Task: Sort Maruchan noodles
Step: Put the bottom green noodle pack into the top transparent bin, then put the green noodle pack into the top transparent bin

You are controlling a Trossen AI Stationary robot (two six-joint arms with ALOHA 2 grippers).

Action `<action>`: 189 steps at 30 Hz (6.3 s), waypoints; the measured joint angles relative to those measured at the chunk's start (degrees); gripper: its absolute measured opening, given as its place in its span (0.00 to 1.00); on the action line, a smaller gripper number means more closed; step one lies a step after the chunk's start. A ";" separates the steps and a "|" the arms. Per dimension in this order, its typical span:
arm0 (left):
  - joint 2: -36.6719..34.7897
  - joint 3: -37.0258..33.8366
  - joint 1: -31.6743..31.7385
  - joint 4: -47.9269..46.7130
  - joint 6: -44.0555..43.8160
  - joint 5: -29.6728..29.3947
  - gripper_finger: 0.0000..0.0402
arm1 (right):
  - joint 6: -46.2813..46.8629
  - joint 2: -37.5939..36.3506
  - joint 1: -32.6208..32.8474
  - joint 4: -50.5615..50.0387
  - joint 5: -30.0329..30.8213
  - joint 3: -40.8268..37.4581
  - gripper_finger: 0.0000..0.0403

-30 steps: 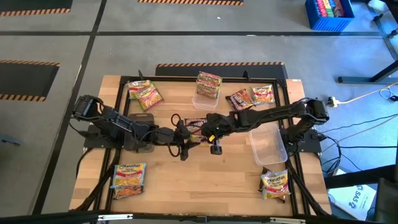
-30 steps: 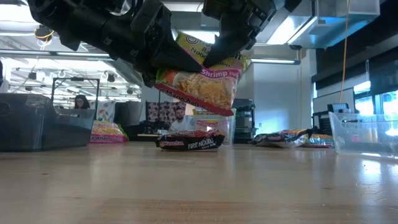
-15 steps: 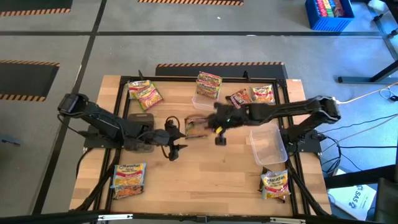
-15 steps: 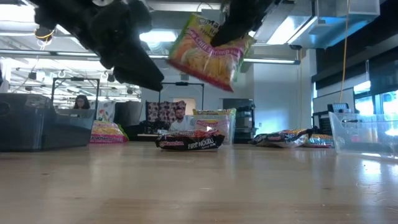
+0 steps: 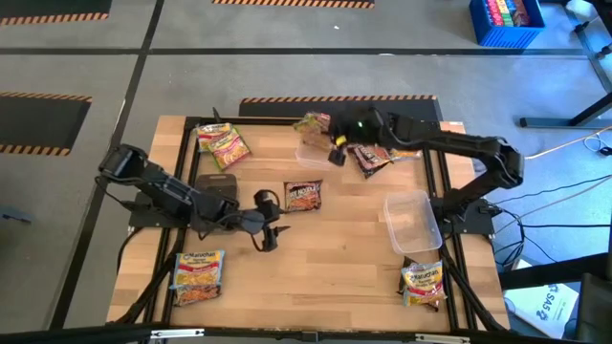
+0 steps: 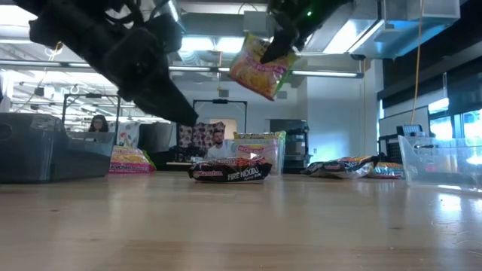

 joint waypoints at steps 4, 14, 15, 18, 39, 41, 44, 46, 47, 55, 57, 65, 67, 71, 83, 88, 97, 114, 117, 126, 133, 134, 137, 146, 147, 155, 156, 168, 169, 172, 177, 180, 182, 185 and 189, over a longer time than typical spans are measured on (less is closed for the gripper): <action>0.74 -0.02 0.52 0.66 -0.34 0.46 0.56 | -0.02 3.32 -4.44 -5.01 -3.31 6.27 0.09; 0.71 0.00 0.50 0.99 -0.29 0.26 0.56 | -0.42 14.05 -10.25 -20.65 -9.64 21.35 0.09; 0.71 0.00 0.50 0.96 -0.29 0.26 0.56 | -0.47 14.93 -10.34 -21.55 -10.37 21.94 0.09; 0.71 0.00 0.50 0.96 -0.27 0.32 0.56 | -1.74 16.80 -10.63 -22.97 -11.38 22.34 0.09; 0.69 0.00 0.50 0.71 0.17 0.44 0.56 | -3.89 28.04 -10.46 -24.35 -11.68 22.40 0.09; 0.69 0.00 0.50 0.72 0.19 0.44 0.56 | -3.89 28.98 -10.46 -24.28 -11.00 22.40 0.09; 0.69 0.00 0.50 0.71 0.19 0.44 0.56 | -3.89 30.50 -10.48 -24.26 -10.89 22.40 0.09; 0.69 0.00 0.50 0.72 0.21 0.44 0.56 | -3.89 31.38 -10.48 -24.25 -10.88 22.40 0.09; 0.69 0.00 0.50 0.72 0.21 0.44 0.56 | -3.90 31.75 -10.46 -24.17 -10.90 22.40 0.09; 0.69 0.00 0.50 0.72 0.21 0.44 0.56 | -3.90 34.19 -10.46 -23.42 -10.95 22.40 0.09; 0.69 0.00 0.50 0.70 0.21 0.44 0.56 | -3.61 34.34 -10.46 -23.54 -11.21 22.40 0.09; 0.67 0.00 0.50 0.72 0.21 0.88 0.56 | -3.05 34.79 -10.44 -23.61 -10.68 22.42 0.29; 0.69 0.00 0.50 0.72 0.21 1.20 0.56 | -3.25 34.85 -10.44 -23.86 -9.87 22.40 0.36; 0.67 0.00 0.46 0.76 0.21 1.25 0.56 | -3.45 34.25 -10.05 -27.57 -9.81 24.72 0.46; 0.67 0.13 0.84 1.07 -1.47 3.30 0.56 | -0.22 19.17 -5.62 -41.22 -11.14 28.48 0.51; 0.30 3.06 3.92 0.74 0.07 4.21 0.56 | 3.95 9.75 -1.75 -36.51 -9.90 15.49 0.51; 0.32 14.37 13.75 -22.23 6.17 4.97 0.56 | 7.06 -4.82 5.51 -6.63 -10.02 -15.73 0.51; 0.10 25.44 48.83 -66.12 6.82 0.34 0.56 | 17.35 -6.77 17.78 14.54 -10.43 -31.17 0.51; 0.10 25.44 56.39 -65.90 7.70 3.48 0.56 | 17.63 -6.77 19.60 15.96 -8.89 -31.93 0.51; 3.90 25.42 70.77 -65.04 9.13 9.38 0.56 | 19.10 -6.77 22.75 16.61 -5.06 -32.17 0.51; 9.76 25.42 72.23 -64.83 12.20 15.00 0.56 | 19.06 -6.75 22.92 16.65 -3.67 -32.17 0.51; 10.32 25.47 72.15 -64.83 12.35 15.76 0.56 | 19.06 -6.75 22.92 16.72 -3.62 -32.17 0.51; 11.32 25.66 71.95 -64.66 14.31 19.28 0.56 | 19.06 -6.75 22.92 16.85 -3.62 -32.17 0.51; 11.40 25.46 65.49 -61.70 14.68 27.38 0.56 | 18.99 -6.73 22.92 17.15 -2.36 -32.17 0.51; 11.38 25.46 64.33 -61.56 14.66 28.16 0.56 | 19.01 -6.72 22.92 17.18 -1.84 -32.17 0.51; 11.36 25.49 56.77 -59.77 13.59 28.18 0.56 | 19.02 -6.72 22.92 17.62 -1.53 -32.17 0.51; 11.36 25.49 56.05 -59.67 12.94 27.61 0.56 | 19.02 -6.72 22.92 17.68 -1.66 -32.17 0.51; 15.35 25.85 54.48 -59.52 7.61 25.39 0.56 | 19.04 -6.70 22.96 18.24 -1.94 -32.17 0.51; 15.51 25.83 54.38 -59.21 7.75 26.74 0.56 | 19.04 -6.70 22.96 18.23 -1.92 -32.17 0.51; 15.62 25.81 52.78 -57.10 8.52 28.96 0.56 | 18.98 -6.70 22.96 18.23 -1.94 -32.17 0.51; 15.56 25.75 49.26 -55.62 8.60 29.66 0.56 | 18.75 -6.70 22.94 18.21 -1.94 -32.17 0.51; 15.62 25.75 46.65 -55.63 6.89 30.14 0.56 | 18.69 -6.70 22.94 18.19 -1.93 -32.17 0.51; 15.62 25.71 45.02 -55.63 4.86 30.23 0.56 | 18.69 -6.70 22.94 18.17 -1.94 -32.17 0.51; 15.64 25.70 42.26 -55.76 2.38 30.11 0.56 | 18.19 -6.70 22.94 18.17 -1.94 -32.17 0.51; 15.66 25.68 38.46 -56.75 -1.32 29.91 0.56 | 17.68 -6.70 22.94 18.16 -1.94 -32.17 0.51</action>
